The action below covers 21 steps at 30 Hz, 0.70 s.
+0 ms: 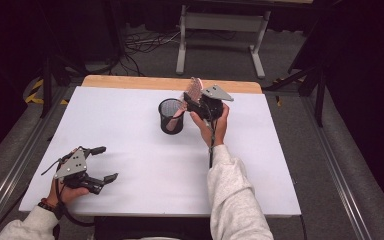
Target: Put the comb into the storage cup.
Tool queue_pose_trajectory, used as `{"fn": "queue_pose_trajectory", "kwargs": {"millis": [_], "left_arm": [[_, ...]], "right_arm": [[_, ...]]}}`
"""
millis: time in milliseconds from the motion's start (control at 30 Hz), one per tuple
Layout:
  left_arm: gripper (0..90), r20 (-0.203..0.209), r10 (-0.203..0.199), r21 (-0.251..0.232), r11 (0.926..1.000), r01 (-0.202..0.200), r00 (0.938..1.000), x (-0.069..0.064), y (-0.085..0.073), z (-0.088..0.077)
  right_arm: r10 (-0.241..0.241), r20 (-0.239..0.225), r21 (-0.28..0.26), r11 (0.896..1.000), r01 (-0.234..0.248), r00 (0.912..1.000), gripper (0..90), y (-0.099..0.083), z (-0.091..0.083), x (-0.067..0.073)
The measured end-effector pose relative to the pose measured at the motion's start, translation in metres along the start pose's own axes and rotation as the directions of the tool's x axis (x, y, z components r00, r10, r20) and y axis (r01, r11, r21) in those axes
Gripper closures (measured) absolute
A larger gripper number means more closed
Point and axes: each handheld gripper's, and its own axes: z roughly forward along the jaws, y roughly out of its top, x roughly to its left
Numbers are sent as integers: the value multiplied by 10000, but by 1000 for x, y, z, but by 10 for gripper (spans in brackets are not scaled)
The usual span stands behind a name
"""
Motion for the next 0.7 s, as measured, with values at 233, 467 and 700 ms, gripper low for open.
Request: {"fn": "queue_pose_trajectory", "kwargs": {"millis": [233, 467, 700], "left_arm": [[52, -33, 29, 40, 10000, -28, 10000, -1, 0, 1], [52, -20, 16, 36, 10000, -16, 10000, -1, 0, 1], [53, -32, 57, 21, 10000, -57, 10000, -1, 0, 0]], "right_arm": [[-54, 100, 133, 9999, 52, 9999, 389, 0, -3, -2], [-234, 199, 285, 9993, 229, 9995, 346, -1, -3, -1], [-510, 381, 200, 9985, 503, 9980, 330, 3, -8, 0]]}}
